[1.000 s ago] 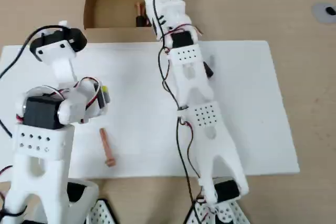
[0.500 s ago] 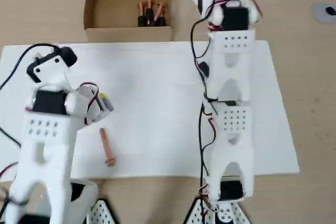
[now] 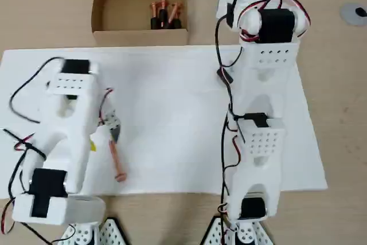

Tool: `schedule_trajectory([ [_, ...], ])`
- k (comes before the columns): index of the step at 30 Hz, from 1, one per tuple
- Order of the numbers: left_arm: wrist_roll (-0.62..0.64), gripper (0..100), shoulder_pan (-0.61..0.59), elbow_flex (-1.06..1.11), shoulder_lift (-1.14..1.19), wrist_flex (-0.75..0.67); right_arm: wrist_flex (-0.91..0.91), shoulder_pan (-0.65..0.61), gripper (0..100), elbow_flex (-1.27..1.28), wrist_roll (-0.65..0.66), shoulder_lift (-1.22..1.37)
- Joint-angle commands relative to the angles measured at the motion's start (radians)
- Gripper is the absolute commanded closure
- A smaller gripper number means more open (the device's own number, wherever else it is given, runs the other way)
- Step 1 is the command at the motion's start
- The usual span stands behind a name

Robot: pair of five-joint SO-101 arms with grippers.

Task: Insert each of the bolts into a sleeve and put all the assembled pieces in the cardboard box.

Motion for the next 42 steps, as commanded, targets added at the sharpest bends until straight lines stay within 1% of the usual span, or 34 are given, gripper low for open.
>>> schedule_trajectory([
  [1, -0.005, 82, 0.089, -0.043, -0.005, 0.017, 0.005, 0.018, 74.9, -0.053, -0.009, -0.067],
  [3, -0.005, 82, 0.109, -0.043, -0.002, 0.017, 0.005, 0.018, 74.9, -0.053, -0.009, -0.067],
  [13, -0.005, 82, 0.109, -0.017, 0.015, 0.015, 0.005, 0.018, 74.9, -0.053, -0.009, -0.065],
  [23, -0.005, 82, 0.104, -0.04, 0.202, 0.015, 0.005, 0.018, 74.9, -0.053, -0.006, -0.064],
  [32, -0.005, 82, 0.054, -0.035, 0.292, 0.015, 0.005, 0.028, 74.9, -0.053, -0.005, -0.065],
  [34, -0.008, 87, 0.058, -0.035, 0.309, 0.015, 0.006, 0.036, 74.9, -0.053, -0.006, -0.065],
  [38, -0.009, 98, 0.061, -0.044, 0.371, 0.015, 0.006, 0.05, 74.9, -0.053, -0.005, -0.067],
  [39, -0.009, 100, 0.061, -0.044, 0.39, 0.015, 0.006, 0.051, 74.9, -0.053, -0.005, -0.067],
  [42, -0.011, 99, 0.061, -0.068, 0.447, 0.015, 0.006, 0.062, 74.9, -0.053, -0.006, -0.067],
])
